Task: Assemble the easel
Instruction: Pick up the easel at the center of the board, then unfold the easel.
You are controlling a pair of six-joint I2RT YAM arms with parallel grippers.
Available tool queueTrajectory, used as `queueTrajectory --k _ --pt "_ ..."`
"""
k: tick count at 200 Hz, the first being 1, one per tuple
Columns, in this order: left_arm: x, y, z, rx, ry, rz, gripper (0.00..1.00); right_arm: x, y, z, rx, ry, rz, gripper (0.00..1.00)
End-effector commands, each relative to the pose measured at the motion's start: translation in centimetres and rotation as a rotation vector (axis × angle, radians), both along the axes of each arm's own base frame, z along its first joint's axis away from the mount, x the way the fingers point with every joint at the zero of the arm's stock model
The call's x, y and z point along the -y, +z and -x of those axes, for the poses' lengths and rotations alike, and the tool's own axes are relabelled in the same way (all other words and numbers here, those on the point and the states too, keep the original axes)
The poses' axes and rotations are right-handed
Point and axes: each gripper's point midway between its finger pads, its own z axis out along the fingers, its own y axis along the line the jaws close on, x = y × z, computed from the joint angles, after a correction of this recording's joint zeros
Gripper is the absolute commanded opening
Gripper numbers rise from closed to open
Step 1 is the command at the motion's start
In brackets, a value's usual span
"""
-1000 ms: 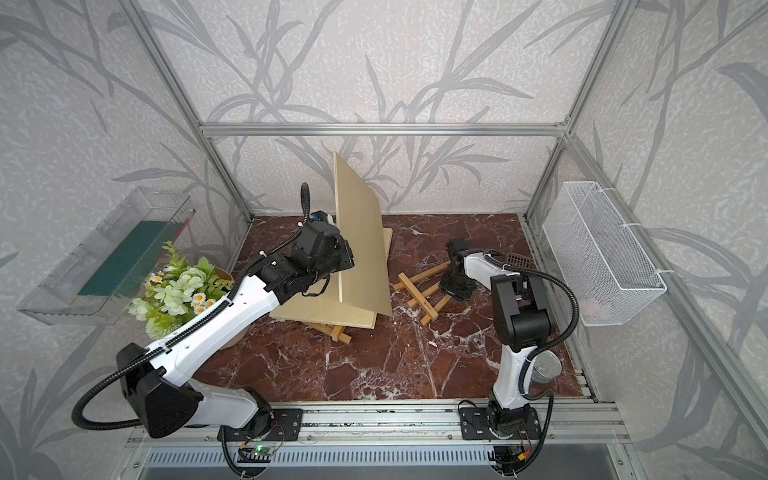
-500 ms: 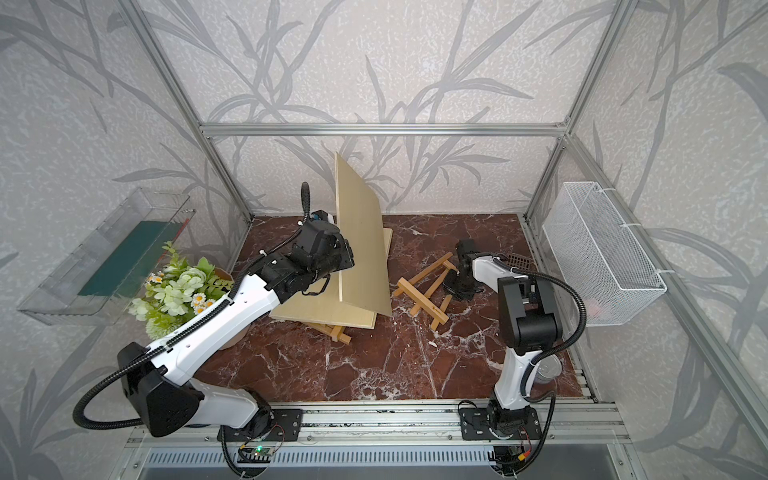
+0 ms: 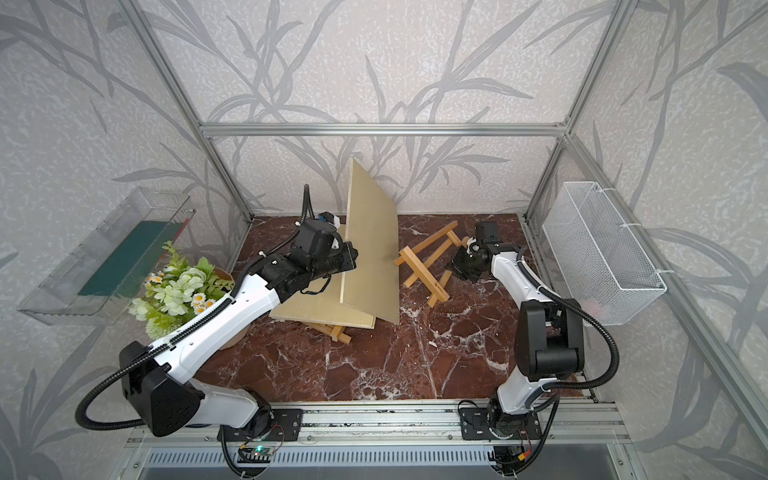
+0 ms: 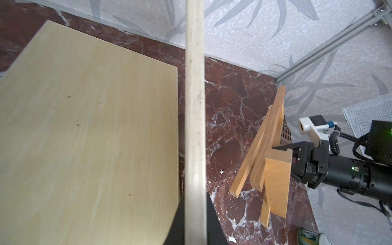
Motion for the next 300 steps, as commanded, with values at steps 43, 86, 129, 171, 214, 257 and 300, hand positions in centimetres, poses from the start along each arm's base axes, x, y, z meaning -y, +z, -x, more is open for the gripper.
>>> queueTrajectory --k 43,86,129,171,214,257,300 --pt "-1.1 10.1 -0.2 0.260 -0.032 0.301 0.00 2.0 4.4 -2.3 0.166 -0.045 -0.064 0.00" --pt "-3.5 13.0 0.8 0.303 -0.052 0.420 0.00 3.2 2.5 -3.4 0.142 -0.078 -0.077 0.00" --pt "-4.8 16.3 2.1 0.319 -0.116 0.630 0.00 3.2 1.4 -4.1 0.114 -0.087 -0.098 0.00" --pt "-4.8 17.8 2.9 0.328 -0.178 0.699 0.00 3.4 2.2 -4.5 0.128 -0.092 -0.107 0.00" --pt "-5.0 16.5 1.4 0.311 -0.125 0.693 0.00 2.6 2.8 -4.2 0.125 -0.068 -0.161 0.00" --pt "-5.5 15.9 -1.0 0.341 -0.050 0.699 0.00 1.3 4.4 -2.4 0.122 -0.008 -0.234 0.00" --pt "-6.3 14.8 -3.2 0.368 0.026 0.605 0.00 -0.2 6.6 0.2 0.133 0.077 -0.297 0.00"
